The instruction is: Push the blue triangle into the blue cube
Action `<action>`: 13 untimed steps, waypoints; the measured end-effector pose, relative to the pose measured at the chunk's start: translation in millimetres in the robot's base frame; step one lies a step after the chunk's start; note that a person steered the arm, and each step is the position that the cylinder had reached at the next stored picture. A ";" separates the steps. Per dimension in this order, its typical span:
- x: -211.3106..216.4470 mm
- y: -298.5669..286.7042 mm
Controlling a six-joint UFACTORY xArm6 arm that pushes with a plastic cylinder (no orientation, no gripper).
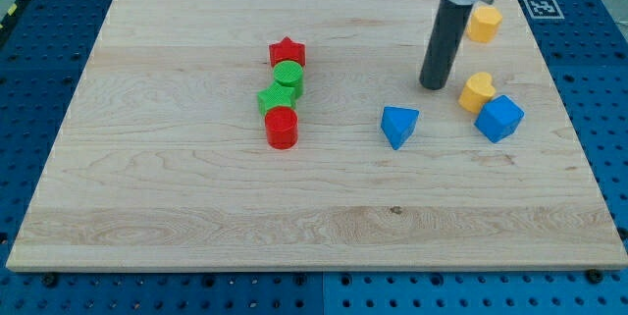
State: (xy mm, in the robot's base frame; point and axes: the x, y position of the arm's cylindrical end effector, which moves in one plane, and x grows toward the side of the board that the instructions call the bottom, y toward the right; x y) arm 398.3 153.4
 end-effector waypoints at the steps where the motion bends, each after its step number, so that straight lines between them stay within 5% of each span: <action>1: 3.9 27.7; 4: 51.5 -110.8; 6: 75.8 -19.4; 9: 44.4 -30.0; 11: 105.9 -1.5; 13: 83.4 -51.1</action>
State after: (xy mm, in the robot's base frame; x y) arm 481.7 102.3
